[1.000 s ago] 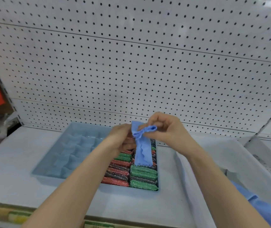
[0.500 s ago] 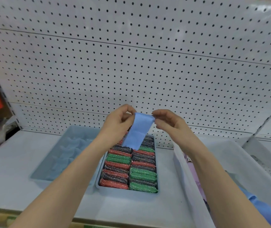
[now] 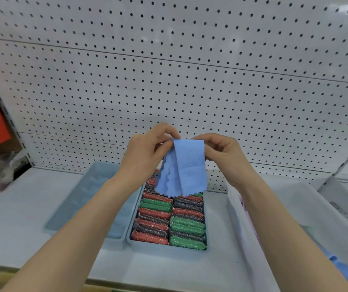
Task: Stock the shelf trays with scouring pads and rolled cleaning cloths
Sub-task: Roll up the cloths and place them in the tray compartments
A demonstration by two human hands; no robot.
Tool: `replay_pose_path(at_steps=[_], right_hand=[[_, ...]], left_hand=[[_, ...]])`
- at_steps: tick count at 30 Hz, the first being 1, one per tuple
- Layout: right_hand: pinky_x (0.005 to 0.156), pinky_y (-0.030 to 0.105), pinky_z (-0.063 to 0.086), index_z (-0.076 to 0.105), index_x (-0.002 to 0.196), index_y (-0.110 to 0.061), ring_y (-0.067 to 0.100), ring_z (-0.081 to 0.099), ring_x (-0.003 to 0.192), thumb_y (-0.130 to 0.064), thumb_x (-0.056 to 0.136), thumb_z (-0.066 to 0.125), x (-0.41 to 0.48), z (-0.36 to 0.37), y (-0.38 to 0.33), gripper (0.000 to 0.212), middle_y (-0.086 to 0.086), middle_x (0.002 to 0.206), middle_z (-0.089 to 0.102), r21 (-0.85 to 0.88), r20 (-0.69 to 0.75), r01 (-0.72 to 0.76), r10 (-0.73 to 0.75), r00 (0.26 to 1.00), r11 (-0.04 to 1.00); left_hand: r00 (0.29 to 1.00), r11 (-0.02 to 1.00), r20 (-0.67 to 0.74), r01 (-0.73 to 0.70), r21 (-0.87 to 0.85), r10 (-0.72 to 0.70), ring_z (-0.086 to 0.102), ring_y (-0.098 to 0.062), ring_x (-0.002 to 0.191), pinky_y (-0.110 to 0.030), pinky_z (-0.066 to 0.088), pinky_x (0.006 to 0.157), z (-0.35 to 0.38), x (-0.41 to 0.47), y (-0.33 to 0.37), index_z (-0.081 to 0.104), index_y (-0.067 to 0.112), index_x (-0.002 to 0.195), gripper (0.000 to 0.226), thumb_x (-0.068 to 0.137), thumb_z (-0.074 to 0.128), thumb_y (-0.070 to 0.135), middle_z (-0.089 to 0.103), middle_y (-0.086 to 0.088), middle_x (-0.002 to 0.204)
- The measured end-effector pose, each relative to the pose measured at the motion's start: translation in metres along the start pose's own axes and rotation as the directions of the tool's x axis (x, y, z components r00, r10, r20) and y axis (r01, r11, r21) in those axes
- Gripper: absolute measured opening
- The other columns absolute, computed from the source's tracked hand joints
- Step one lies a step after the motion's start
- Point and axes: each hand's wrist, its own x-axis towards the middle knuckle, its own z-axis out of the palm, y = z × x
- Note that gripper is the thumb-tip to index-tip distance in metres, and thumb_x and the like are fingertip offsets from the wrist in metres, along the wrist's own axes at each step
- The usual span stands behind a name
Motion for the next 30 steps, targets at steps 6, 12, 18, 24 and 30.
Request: replay_pose_path(at_steps=[6,12,18,24,30], right_hand=[[0.068,0.027,0.053,0.076,0.097,-0.018,0.014,0.062,0.078,0.005,0.091,0.058,0.001,0.006,-0.007,0.03,-0.008,0.083,0.071,-0.035,-0.019,0.167,-0.167,0.986,0.985],[0.07,0.023,0.049,0.076,0.092,-0.013,0.018,0.061,0.086,0.014,0.089,0.051,0.006,0.007,-0.008,0.036,0.016,0.094,0.062,-0.12,0.046,0.259,-0.256,0.966,0.958],[0.061,0.027,0.05,0.073,0.083,-0.019,0.015,0.06,0.083,0.013,0.091,0.047,0.011,0.011,-0.004,0.042,0.015,0.097,0.061,-0.143,-0.097,0.209,-0.224,0.97,0.967],[0.054,0.017,0.044,0.074,0.087,-0.021,0.002,0.055,0.068,0.014,0.09,0.044,0.008,0.01,0.016,0.046,0.004,0.1,0.057,-0.268,-0.163,0.14,-0.188,0.969,0.953],[0.1,0.021,0.039,0.065,0.122,-0.029,0.01,0.043,0.128,0.005,0.081,0.063,-0.013,-0.001,0.029,0.054,-0.005,0.139,0.041,-0.589,0.209,0.356,-0.289,0.934,0.725]], left_hand=[[0.978,0.899,0.043,0.204,-0.388,-0.204,0.07,-0.021,0.075,-0.044,0.06,0.075,0.007,0.0,-0.001,0.058,0.019,0.096,0.016,0.098,0.051,0.004,0.072,-0.011,0.076],[0.962,0.769,0.082,0.258,-0.585,-0.26,0.064,-0.016,0.068,-0.029,0.056,0.064,0.012,0.001,-0.004,0.058,0.013,0.099,0.011,0.1,0.048,0.007,0.069,-0.004,0.072],[0.811,0.537,0.499,0.579,-0.613,-0.305,0.07,-0.017,0.095,-0.03,0.056,0.08,0.028,-0.017,-0.008,0.062,0.016,0.113,0.051,0.082,0.047,0.054,0.073,-0.002,0.105],[0.77,0.525,0.484,0.638,-0.564,-0.415,0.07,-0.02,0.09,-0.027,0.058,0.077,0.041,-0.026,-0.019,0.067,0.007,0.105,0.019,0.093,0.06,0.019,0.074,-0.007,0.101],[0.684,0.21,0.54,0.694,-0.688,-0.491,0.071,-0.016,0.073,-0.025,0.059,0.065,0.024,-0.018,-0.024,0.064,0.001,0.099,0.016,0.089,0.06,0.012,0.073,-0.01,0.086]])
